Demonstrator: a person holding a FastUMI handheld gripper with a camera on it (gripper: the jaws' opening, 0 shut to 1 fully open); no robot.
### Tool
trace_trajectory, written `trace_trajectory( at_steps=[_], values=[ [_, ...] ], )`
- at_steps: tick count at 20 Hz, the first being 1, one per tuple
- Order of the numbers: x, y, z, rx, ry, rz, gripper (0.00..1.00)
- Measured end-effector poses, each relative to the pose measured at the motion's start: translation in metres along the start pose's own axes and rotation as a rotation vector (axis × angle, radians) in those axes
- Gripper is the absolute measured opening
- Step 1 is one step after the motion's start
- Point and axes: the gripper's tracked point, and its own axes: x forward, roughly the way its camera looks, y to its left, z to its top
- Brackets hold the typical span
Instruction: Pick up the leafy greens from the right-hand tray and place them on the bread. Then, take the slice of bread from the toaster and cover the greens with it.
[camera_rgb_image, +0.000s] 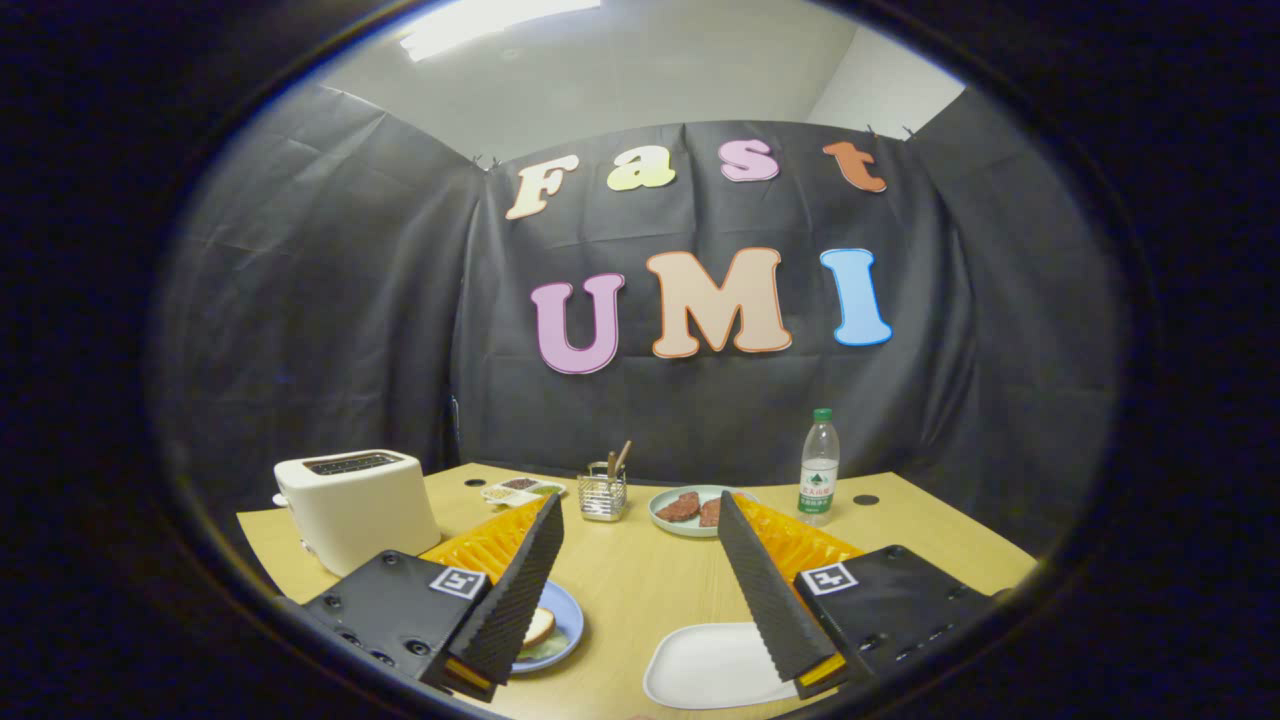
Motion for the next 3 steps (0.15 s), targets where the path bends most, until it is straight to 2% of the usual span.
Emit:
trace_trajectory(
  at_steps=[3],
  values=[
    [-0.0070, -0.0111, -0.0003, -0.016, -0.004, -0.023, 0.98]
  ],
)
